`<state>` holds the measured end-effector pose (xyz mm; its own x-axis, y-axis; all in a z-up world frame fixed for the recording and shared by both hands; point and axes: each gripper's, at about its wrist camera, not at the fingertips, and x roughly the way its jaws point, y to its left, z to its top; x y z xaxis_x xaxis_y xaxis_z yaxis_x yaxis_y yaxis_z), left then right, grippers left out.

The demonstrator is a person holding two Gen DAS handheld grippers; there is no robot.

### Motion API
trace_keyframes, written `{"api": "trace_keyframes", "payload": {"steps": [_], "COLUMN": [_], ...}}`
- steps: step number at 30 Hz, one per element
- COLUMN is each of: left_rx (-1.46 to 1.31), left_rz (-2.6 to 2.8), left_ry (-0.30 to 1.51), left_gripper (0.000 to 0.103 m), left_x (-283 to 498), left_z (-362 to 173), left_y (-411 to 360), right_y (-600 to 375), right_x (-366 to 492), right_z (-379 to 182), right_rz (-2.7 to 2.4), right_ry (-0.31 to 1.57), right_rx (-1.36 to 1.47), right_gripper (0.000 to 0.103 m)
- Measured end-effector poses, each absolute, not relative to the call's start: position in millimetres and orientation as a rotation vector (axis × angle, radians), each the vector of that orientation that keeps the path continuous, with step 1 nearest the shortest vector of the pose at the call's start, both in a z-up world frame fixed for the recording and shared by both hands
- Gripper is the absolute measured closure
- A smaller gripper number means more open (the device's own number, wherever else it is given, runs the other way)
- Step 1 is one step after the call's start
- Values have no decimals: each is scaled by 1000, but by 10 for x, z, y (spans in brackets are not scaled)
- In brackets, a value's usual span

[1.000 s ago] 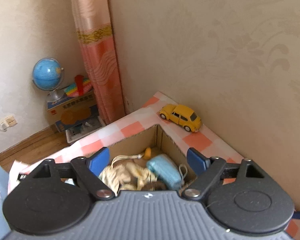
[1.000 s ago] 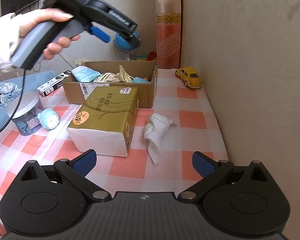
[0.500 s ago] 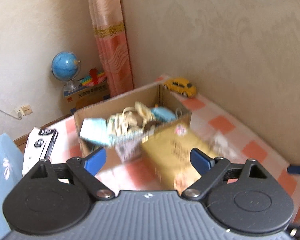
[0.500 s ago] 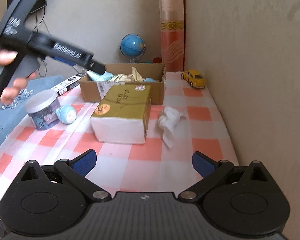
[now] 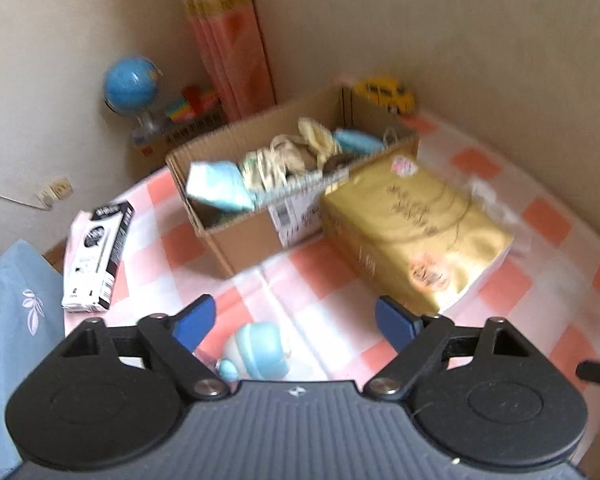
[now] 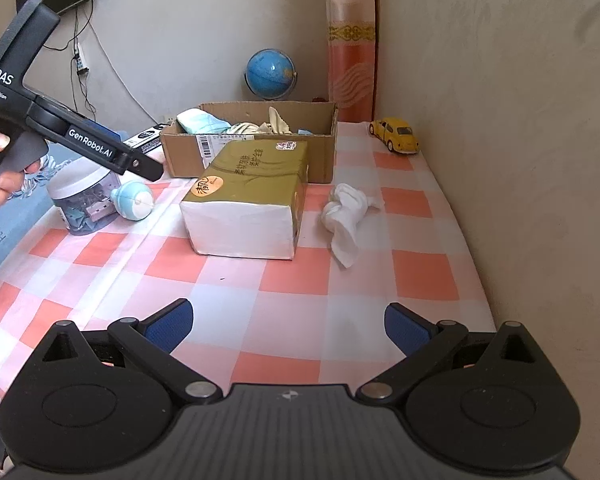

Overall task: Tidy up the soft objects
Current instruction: 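Grasp the light blue round toy with the left gripper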

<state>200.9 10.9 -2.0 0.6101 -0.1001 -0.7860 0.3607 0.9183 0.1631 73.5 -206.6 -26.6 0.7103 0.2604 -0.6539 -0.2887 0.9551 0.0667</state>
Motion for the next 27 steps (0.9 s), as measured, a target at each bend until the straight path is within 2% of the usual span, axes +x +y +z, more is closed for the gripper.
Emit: {"api": "trace_keyframes", "payload": {"steps": [2,4,15,18,20,27], "left_rx": [321,318,475,519,537,532], "left_rz": [-285,-292,-307,-319,-325,-341], "left_ry": [943,998,1093,1096,1107,1088], "left_gripper": [34,39,40,46,55,58], "left_x": [2118,2223,2391,2403,2410,2374], "left_z": [-101,-182,-379,-394,-415,-398], "left_y": [143,181,201,179,176,144], "right_y": [-2051,-2034,-2012,-1996,-1984,-2005], "right_x": [759,770,850,863,865,867], "right_z": [-293,-319,-347,-354,-354,-340], "right_rz": [305,306,295,298,300,294], "right_ry": [729,738,751,754,754,751], "right_rx": [-37,-42,-47,-46,-50,-45], "right_gripper": [0,0,0,0,0,0]}}
